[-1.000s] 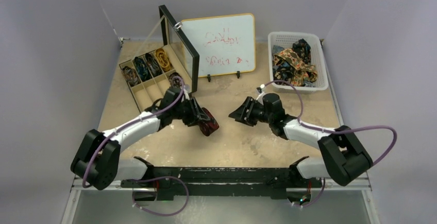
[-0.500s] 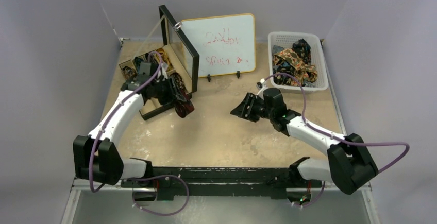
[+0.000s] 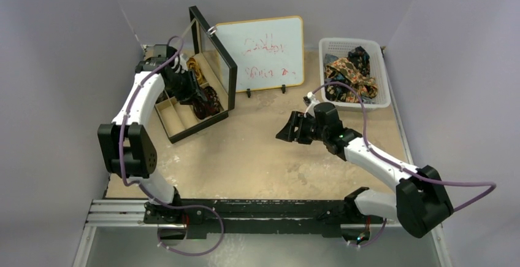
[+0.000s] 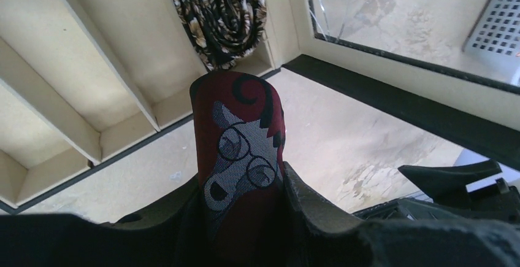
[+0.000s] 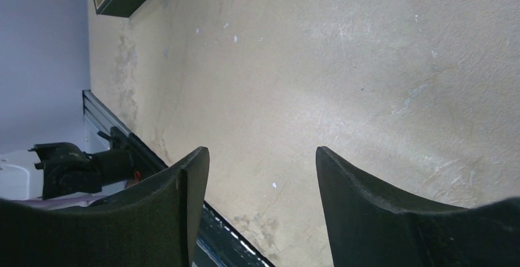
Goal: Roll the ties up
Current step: Place the tie in the storage box.
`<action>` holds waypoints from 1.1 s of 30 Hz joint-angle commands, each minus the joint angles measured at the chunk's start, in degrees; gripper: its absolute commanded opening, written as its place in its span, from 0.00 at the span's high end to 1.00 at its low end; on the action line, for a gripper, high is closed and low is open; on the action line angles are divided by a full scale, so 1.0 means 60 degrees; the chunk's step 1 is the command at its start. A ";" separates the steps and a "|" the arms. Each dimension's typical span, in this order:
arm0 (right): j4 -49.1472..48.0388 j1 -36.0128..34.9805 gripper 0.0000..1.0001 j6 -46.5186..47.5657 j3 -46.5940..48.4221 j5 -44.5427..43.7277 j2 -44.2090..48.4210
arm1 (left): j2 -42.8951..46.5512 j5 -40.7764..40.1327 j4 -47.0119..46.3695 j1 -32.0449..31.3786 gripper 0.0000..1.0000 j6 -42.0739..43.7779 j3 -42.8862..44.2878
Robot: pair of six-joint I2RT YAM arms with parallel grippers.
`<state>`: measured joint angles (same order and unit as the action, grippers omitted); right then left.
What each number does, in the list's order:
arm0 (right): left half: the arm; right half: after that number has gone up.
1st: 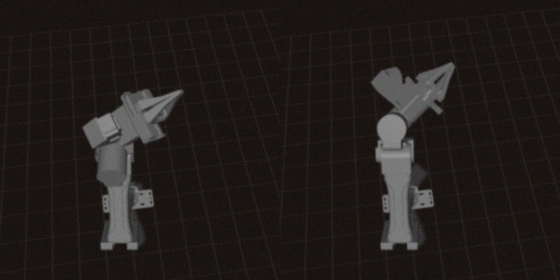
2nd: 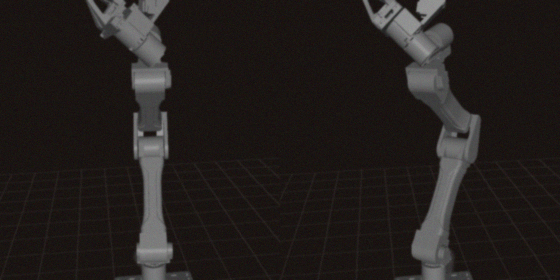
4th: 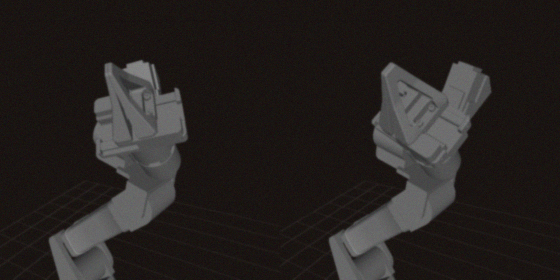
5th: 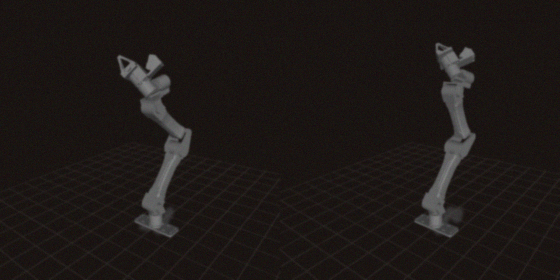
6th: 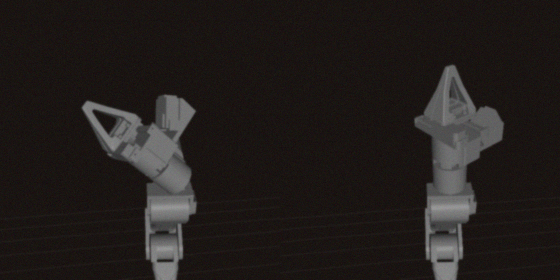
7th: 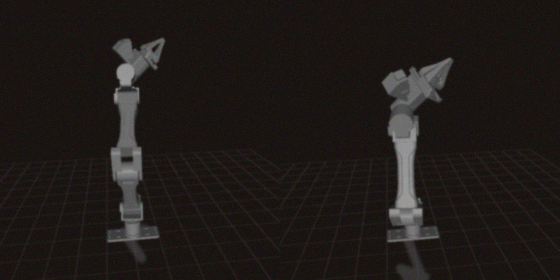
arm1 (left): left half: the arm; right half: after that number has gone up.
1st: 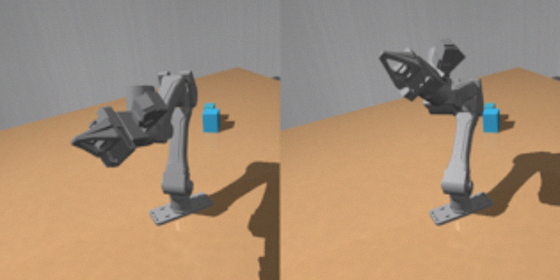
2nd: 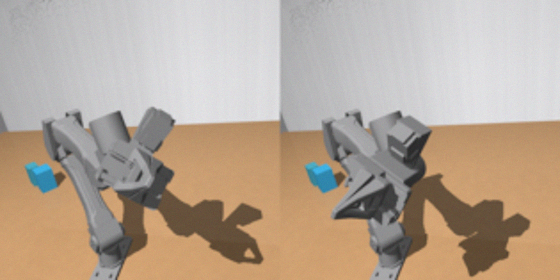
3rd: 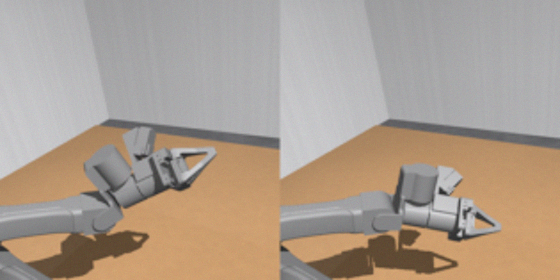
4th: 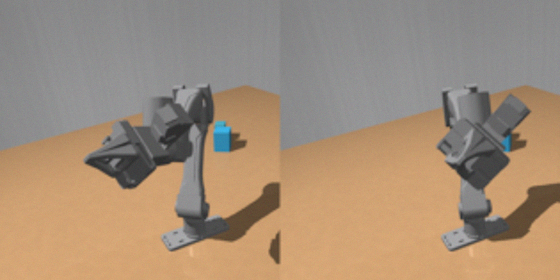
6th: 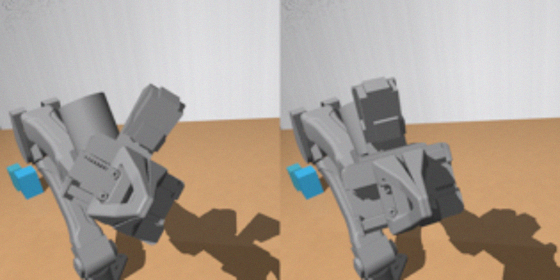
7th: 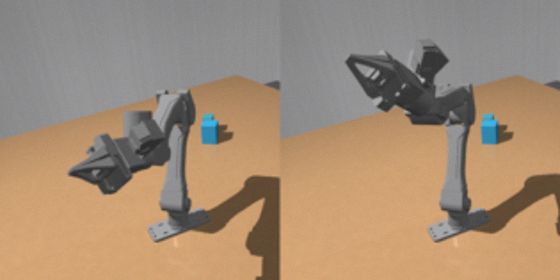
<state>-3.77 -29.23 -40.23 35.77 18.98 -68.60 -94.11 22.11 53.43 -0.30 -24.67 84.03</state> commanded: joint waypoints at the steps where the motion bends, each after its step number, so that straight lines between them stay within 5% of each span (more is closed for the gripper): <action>1: 0.0588 -0.0008 0.32 0.0907 0.0626 0.0008 0.0131 | -0.0691 -0.0365 0.1039 0.0234 0.84 0.0533 0.0996; 20: 0.0856 -0.0005 0.30 0.1768 0.0825 0.0162 -0.0501 | -0.4315 -0.1570 0.3547 0.0529 0.82 0.0207 0.4927; 33: 0.0821 -0.0009 0.31 0.1885 0.0821 0.0213 -0.0700 | -0.4686 -0.1758 0.3313 0.0525 0.82 -0.0036 0.4489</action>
<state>1.04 -29.23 -30.15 38.54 19.18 -72.10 -121.23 11.73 73.23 2.31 -23.46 111.18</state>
